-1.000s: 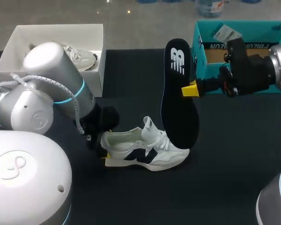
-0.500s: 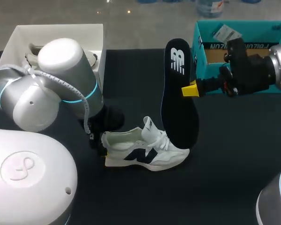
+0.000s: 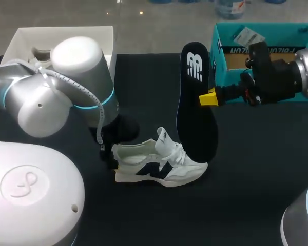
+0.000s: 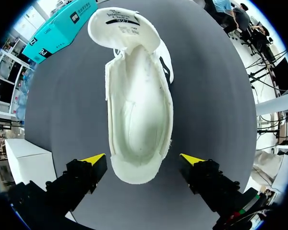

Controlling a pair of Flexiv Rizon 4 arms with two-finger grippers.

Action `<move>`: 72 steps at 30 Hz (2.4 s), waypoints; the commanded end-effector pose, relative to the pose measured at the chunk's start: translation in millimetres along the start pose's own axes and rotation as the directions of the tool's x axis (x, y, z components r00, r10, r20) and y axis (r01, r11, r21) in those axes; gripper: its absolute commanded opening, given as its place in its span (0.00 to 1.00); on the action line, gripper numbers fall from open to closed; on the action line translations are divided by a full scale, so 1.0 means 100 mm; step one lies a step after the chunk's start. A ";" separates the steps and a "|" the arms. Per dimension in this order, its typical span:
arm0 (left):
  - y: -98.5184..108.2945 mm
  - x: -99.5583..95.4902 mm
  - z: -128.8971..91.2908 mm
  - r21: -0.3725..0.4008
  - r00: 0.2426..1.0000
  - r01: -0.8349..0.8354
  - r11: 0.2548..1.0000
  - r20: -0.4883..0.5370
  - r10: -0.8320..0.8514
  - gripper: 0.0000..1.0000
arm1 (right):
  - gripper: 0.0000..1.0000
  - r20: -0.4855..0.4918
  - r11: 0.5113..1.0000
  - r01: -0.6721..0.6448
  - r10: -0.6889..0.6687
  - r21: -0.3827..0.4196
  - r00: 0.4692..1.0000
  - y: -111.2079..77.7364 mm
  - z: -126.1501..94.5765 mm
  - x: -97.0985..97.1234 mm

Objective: Take the shoe out of the shoebox, open the shoe tongue, remove and reinsert the insole, then place the shoe into the shoebox

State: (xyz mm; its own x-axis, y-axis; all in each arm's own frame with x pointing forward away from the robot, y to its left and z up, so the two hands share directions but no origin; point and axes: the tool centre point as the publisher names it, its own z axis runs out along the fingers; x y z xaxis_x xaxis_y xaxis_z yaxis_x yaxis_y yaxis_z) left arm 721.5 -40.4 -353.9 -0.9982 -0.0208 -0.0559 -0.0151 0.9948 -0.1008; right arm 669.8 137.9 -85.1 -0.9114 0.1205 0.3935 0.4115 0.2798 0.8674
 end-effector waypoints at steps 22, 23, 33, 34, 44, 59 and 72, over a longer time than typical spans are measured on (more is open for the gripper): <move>-0.18 -0.18 -0.15 0.064 1.000 0.010 0.998 0.009 -0.011 1.00 | 0.00 0.001 1.000 -0.001 0.001 0.002 1.000 0.00 0.01 0.00; -0.21 -0.20 -0.15 0.068 1.000 0.012 0.998 0.008 -0.012 1.00 | 0.00 0.001 1.000 -0.001 0.001 0.002 1.000 0.00 0.01 0.00; -0.68 -0.48 0.00 0.094 1.000 -0.023 0.995 0.011 0.022 1.00 | 0.00 0.001 1.000 -0.001 0.001 0.002 1.000 0.00 0.01 0.00; -0.72 -0.50 0.04 0.091 1.000 -0.022 0.996 0.015 0.021 1.00 | 0.00 0.001 1.000 -0.001 0.001 0.002 1.000 0.00 0.01 0.00; -0.93 -0.61 0.32 0.118 1.000 -0.006 0.993 -0.005 0.006 0.49 | 0.00 0.001 1.000 -0.001 0.001 0.002 1.000 0.00 0.01 0.00; -0.93 -0.45 0.40 0.147 0.996 -0.058 0.987 -0.063 0.068 0.00 | 0.00 0.001 1.000 -0.001 0.001 0.002 1.000 0.00 0.01 0.00; -0.74 -0.26 0.33 0.065 0.998 0.059 0.996 0.025 -0.061 0.00 | 0.00 0.001 1.000 -0.001 0.001 0.002 1.000 0.00 0.01 0.00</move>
State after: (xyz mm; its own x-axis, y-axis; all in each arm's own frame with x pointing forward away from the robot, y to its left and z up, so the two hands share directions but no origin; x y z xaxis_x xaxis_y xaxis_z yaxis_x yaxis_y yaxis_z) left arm 754.1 -120.7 -379.8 -0.9943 -0.0831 -0.0665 -0.0714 0.9840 -0.1631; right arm 669.8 137.8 -85.1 -0.9114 0.1205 0.3936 0.4116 0.2799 0.8673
